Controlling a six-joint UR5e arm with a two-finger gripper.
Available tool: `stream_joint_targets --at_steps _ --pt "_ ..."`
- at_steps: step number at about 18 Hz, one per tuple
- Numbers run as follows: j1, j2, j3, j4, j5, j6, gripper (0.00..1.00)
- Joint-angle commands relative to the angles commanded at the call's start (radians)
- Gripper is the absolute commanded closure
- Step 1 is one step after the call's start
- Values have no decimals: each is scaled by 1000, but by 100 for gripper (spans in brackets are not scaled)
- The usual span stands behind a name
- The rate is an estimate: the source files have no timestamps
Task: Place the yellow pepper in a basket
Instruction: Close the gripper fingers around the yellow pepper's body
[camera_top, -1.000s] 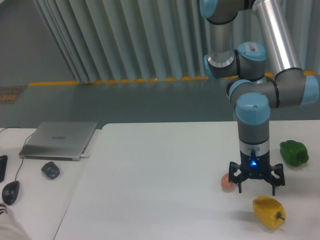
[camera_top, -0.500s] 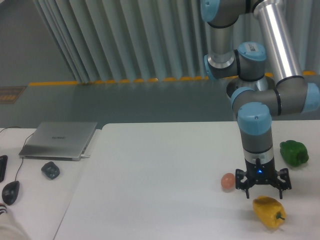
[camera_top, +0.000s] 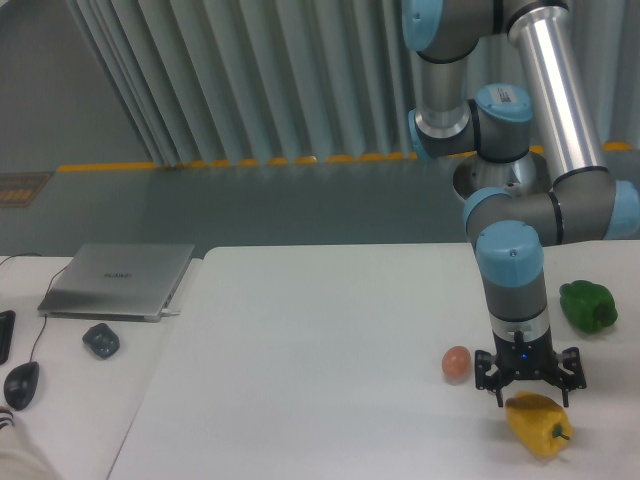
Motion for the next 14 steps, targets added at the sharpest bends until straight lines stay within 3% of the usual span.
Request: stream_joint_targets --at_steps 9,14 --pt "-6 -21 14 11 -2 2 0" --pt "-29 -35 32 46 -5 9 0"
